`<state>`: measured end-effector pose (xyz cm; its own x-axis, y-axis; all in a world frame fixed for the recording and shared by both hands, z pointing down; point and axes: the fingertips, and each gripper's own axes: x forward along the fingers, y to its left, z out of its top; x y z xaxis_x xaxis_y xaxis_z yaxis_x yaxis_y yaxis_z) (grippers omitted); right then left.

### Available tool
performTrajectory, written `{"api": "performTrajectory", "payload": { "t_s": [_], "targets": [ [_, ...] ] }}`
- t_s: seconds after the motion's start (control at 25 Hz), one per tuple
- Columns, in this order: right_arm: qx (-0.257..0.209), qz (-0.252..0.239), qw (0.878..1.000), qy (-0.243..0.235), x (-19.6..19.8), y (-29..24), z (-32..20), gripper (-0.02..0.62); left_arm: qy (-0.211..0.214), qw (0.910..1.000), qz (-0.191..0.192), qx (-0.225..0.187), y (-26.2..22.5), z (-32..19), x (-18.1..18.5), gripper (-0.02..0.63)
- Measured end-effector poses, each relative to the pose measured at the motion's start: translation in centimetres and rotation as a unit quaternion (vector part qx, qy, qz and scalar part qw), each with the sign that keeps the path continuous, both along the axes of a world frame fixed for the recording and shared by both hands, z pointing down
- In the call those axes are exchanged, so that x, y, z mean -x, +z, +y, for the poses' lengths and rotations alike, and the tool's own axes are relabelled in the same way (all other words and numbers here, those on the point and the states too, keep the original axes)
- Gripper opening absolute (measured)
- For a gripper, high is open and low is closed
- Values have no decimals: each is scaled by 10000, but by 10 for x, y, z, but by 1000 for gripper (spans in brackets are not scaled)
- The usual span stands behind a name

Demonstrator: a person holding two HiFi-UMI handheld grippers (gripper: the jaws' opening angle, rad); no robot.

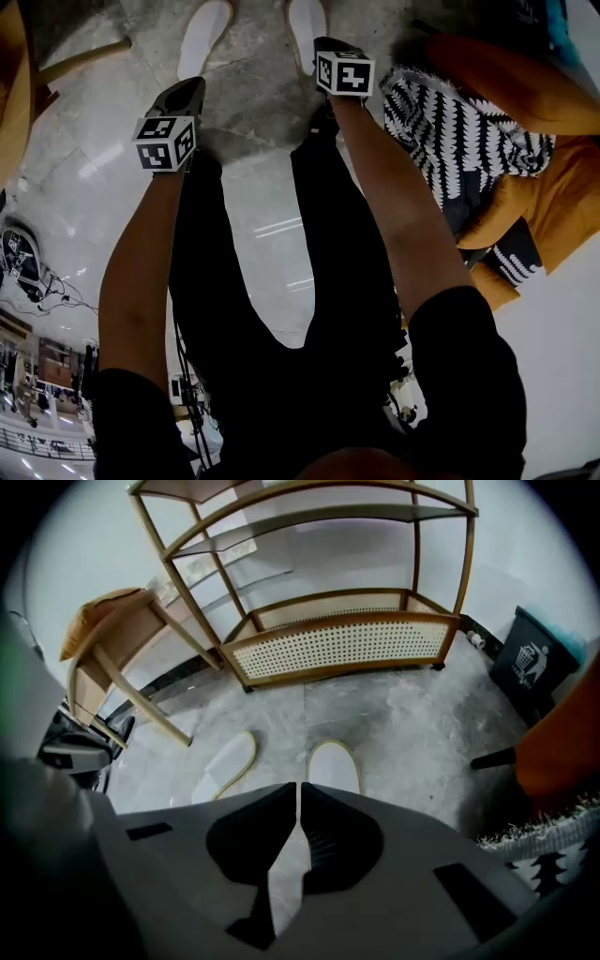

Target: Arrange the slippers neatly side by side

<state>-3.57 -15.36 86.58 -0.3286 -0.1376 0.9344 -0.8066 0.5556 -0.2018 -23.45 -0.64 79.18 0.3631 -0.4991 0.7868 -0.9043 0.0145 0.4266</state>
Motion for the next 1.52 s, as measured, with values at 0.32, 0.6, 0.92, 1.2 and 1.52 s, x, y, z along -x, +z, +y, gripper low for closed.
{"api": "performTrajectory", "payload": {
  "t_s": [0.32, 0.6, 0.92, 1.2, 1.52],
  "targets": [
    [191, -469, 9987, 106, 5, -86, 42, 38, -268, 9994, -8, 208, -55, 14, 8, 15],
    [447, -277, 9986, 13, -25, -106, 86, 38, -181, 9983, -72, 550, -66, 42, 0, 15],
    [638, -250, 9951, -719, -33, -83, 111, 38, 219, 9956, -279, 873, -35, 51, 5, 15],
    [546, -244, 9942, -894, -39, -48, 100, 38, -89, 9992, -110, 363, -6, 0, 11, 17],
    [484, -657, 9966, 55, -29, 12, 70, 38, 132, 9973, -667, 270, 64, -44, 30, 114]
  ]
}}
